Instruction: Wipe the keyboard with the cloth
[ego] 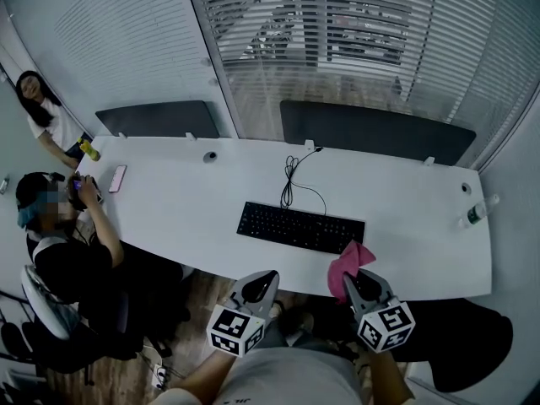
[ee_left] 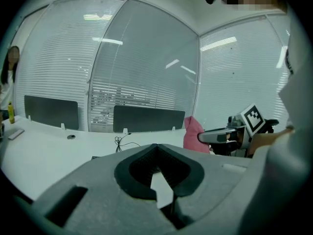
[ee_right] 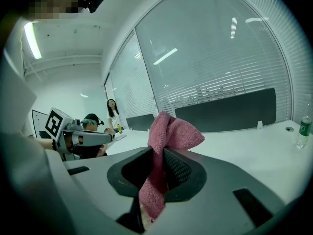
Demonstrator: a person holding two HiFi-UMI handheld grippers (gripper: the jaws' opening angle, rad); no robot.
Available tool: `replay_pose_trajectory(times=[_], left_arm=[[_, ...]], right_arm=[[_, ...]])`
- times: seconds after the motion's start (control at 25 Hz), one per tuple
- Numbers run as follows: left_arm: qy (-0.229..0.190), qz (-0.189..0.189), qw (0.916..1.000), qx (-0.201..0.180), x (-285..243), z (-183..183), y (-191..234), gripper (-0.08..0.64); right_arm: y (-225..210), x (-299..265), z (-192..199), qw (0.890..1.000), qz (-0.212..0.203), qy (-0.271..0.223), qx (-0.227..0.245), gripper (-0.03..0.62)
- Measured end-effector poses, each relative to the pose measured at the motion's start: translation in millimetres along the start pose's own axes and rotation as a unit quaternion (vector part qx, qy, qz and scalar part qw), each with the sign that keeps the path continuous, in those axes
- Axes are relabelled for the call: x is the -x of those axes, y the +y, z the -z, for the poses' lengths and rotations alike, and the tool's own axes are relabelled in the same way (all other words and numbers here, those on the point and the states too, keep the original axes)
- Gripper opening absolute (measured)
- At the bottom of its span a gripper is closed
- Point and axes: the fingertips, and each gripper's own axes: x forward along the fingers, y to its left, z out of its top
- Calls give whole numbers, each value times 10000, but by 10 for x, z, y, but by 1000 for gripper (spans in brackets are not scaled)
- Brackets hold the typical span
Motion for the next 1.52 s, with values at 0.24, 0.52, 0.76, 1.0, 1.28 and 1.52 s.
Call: replay_pose_trajectory(times=[0.24, 0.52, 0.76, 1.0, 1.28, 1.52], left_arm=[[22, 168, 9998, 108, -109, -38, 145, 11], [86, 288, 9995, 118, -289, -95, 373, 11], [196, 420, 9988, 125, -515, -56, 555, 11], [316, 532, 9979, 188, -769, 1, 738, 11], [464, 634, 9966, 245, -1048, 81, 874, 11], [649, 684, 9949, 348, -1276, 200, 963, 11]], right_arm=[[-40, -83, -50, 9998, 206, 3, -57, 63], [-166, -267, -82, 9986, 484, 93, -186, 63], [-371, -467, -52, 9967, 733, 167, -319, 63], [-668, -655, 33, 9928, 1050, 307, -491, 63], [-1041, -877, 191, 9872, 1324, 625, -633, 63], [-1368, -1075, 501, 9785, 1479, 1129, -892, 63]])
